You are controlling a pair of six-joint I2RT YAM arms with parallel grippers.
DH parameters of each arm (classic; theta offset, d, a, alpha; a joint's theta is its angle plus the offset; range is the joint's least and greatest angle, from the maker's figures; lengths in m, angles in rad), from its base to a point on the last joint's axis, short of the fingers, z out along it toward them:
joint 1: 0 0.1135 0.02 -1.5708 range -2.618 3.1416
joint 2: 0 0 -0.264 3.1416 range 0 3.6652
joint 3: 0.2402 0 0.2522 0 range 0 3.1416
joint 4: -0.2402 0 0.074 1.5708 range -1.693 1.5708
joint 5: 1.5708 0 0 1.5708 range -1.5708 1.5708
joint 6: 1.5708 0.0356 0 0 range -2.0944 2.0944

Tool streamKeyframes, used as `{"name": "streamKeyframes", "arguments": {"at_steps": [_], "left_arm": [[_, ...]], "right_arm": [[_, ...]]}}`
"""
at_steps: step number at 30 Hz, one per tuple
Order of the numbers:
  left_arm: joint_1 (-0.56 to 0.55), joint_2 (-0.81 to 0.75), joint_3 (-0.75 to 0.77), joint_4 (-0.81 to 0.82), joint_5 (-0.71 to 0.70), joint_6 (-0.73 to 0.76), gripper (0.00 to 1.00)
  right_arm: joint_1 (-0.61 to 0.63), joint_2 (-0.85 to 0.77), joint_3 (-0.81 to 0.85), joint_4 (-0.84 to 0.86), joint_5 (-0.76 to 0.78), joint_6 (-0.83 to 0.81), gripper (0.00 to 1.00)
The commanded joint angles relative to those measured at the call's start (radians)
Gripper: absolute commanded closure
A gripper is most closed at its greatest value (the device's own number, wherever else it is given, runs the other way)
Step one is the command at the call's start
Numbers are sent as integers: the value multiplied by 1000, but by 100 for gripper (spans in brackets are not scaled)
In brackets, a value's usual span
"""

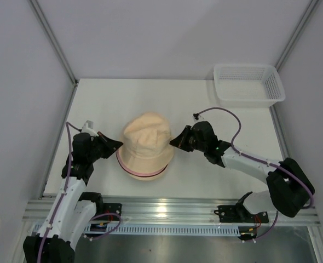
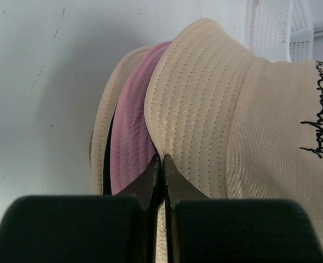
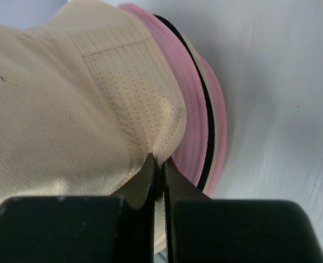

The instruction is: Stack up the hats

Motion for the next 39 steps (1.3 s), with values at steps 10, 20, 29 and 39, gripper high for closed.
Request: {"name": "streamKeyframes", "arguments": {"at_steps": [10, 20, 29, 39], "left_arm": [[-43, 169, -55, -79, -209, 131, 99], [-46, 207, -119, 108, -176, 128, 99], [-114, 479, 5, 220, -205, 123, 99], [-168, 671, 117, 377, -229, 108, 99]], "right_arm": [[26, 276, 39, -81, 12, -107, 100], [8, 137, 59, -132, 95, -145, 93], [-3, 91, 68, -128, 107, -152, 86], [-32, 110, 69, -46, 161, -185, 83]]}}
